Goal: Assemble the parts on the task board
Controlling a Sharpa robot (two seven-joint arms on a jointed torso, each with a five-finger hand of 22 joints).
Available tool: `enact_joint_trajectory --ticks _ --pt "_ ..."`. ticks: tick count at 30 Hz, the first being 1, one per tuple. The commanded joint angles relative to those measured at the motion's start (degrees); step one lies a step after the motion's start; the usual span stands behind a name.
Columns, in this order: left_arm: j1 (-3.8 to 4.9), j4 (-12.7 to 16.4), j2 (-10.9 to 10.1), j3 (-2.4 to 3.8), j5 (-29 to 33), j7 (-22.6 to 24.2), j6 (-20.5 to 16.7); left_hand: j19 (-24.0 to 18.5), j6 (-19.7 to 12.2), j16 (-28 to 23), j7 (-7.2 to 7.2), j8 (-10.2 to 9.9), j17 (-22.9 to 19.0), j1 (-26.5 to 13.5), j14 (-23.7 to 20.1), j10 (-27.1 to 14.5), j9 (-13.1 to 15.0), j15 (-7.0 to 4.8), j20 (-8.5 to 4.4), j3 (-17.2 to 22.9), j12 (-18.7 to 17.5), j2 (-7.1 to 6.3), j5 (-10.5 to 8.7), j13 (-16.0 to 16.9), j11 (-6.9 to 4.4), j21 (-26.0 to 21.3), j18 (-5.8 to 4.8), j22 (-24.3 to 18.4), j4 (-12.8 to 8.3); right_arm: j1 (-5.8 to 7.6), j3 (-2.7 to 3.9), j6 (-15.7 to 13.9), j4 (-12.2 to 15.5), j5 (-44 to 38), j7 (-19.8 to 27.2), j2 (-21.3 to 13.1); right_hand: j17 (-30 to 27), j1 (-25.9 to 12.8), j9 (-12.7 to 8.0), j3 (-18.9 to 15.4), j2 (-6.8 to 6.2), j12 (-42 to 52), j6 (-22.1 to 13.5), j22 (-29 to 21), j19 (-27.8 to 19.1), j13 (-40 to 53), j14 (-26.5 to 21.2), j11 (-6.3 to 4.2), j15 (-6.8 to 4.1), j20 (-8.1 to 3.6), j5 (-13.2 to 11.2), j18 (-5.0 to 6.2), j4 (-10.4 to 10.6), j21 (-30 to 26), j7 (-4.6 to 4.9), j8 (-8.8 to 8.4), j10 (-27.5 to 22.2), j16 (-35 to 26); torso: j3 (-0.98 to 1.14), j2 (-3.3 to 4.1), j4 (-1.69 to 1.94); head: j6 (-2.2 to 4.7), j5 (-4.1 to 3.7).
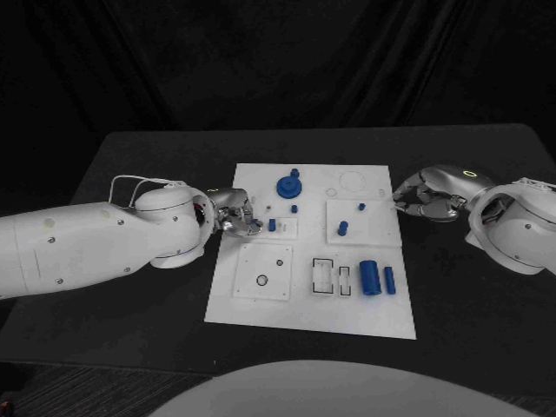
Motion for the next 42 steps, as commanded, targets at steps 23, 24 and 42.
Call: enact_joint_trajectory --ticks 23,24,42 --pt "0.02 0.9 -1.3 -0.06 0.2 2.1 0.8 -0.4 0.9 0.2 -0.56 2.0 15.1 -2.2 5.9 6.0 1.3 -0.56 -0.47 12.8 0.2 -3.8 -2.6 15.1 -0.66 -0.5 0.01 9.8 -3.7 -0.25 0.03 0.2 -0.2 -0.1 -1.1 0.2 -0.1 0.8 -0.1 0.4 -0.08 -0.2 0.4 6.3 -0.5 -5.8 -0.1 -0.22 -0.11 0.09 0.2 0.69 0.1 -0.3 -0.19 -0.1 -0.1 -0.4 0.01 -0.04 -0.04 0.41 -0.37" --pt "0.12 0.8 -1.2 -0.06 0.2 2.1 1.3 -0.4 1.0 0.2 -0.59 2.1 15.1 -2.2 5.9 6.0 1.3 -0.59 -0.49 13.2 0.2 -3.88 -2.74 15.1 -0.69 -0.6 0.04 9.8 -3.9 -0.25 0.03 0.2 -0.2 -0.1 -1.1 0.2 -0.1 0.8 -0.1 0.4 -0.08 -0.2 0.4 6.3 -0.5 -5.8 -0.1 -0.22 -0.11 0.09 0.2 0.69 0.1 -0.3 -0.19 -0.1 -0.1 -0.4 0.0 -0.04 -0.04 0.94 -0.43" --pt "4.48 -1.0 -0.1 -0.04 0.2 3.7 8.3 -1.0 1.5 0.2 -0.65 1.7 15.1 -3.2 5.9 5.8 0.9 -0.67 -0.59 15.0 0.1 -4.45 -5.96 15.0 -0.76 -1.4 0.2 9.6 -5.5 -0.26 0.03 0.3 -0.5 -0.1 -1.3 0.5 -0.1 0.8 -0.1 0.4 -0.08 -0.2 0.4 6.3 -0.5 -5.8 -0.2 -0.24 -0.12 0.09 0.2 0.7 0.1 -0.4 -0.23 -0.12 -0.1 -0.5 0.06 -0.03 -0.04 3.91 -1.15"
